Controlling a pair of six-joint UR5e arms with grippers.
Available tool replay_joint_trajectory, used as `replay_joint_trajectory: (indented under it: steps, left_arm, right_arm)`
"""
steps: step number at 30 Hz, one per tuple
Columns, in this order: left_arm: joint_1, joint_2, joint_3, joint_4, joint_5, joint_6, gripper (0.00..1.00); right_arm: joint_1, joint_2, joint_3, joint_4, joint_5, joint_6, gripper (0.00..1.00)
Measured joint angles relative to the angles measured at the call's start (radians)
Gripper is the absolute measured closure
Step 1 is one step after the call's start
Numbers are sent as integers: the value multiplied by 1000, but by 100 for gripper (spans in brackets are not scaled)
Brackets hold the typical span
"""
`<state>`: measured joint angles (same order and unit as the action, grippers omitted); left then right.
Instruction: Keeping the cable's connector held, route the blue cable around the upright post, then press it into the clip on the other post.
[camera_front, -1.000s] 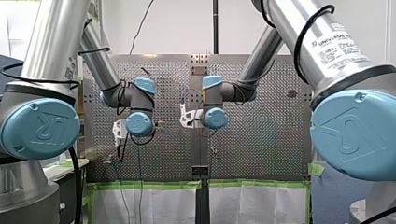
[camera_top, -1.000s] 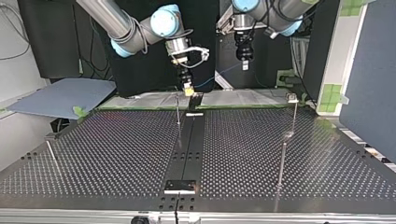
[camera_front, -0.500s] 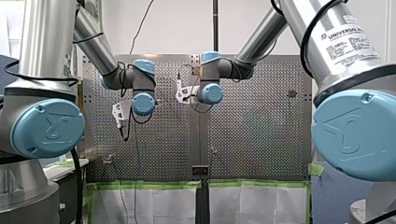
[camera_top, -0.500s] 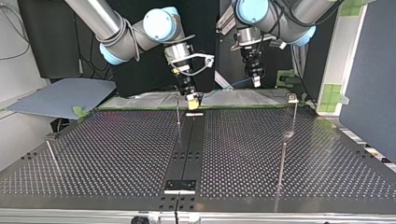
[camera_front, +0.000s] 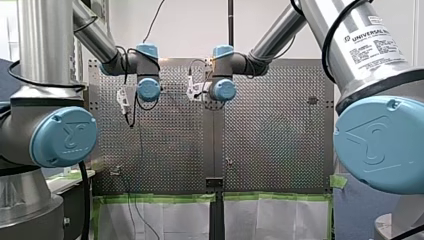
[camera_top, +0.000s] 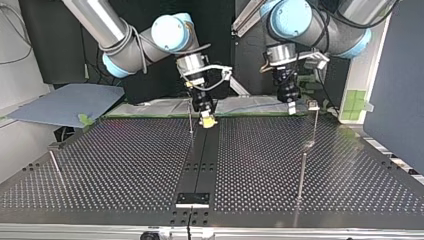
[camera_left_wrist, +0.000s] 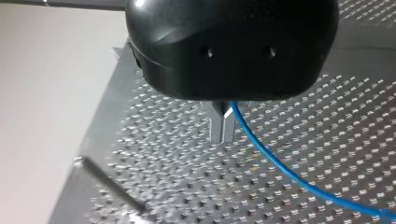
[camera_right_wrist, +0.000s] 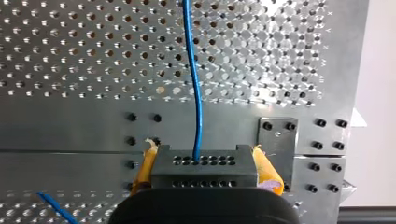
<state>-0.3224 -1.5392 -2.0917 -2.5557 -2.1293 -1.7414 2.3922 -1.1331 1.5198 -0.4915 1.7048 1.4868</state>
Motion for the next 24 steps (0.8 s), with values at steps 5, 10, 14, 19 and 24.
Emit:
replay_joint_trajectory:
  steps: [5,10,14,19,24]
  left_arm:
    - [39,39,35,-39,28,6,100]
    - [81,81,77,-81,36,14,100]
    - [114,115,111,-115,40,24,100]
    - [135,153,151,-159,65,32,100]
    - [142,153,190,-201,104,41,100]
  right_arm:
    - [0,-1,-40,40,-3,0,100]
    - [-2,-4,-80,80,-13,1,100]
    - [-5,-9,-113,107,-20,1,100]
    - [-9,-20,-163,128,-30,11,100]
    - [-13,-28,-205,163,-50,31,100]
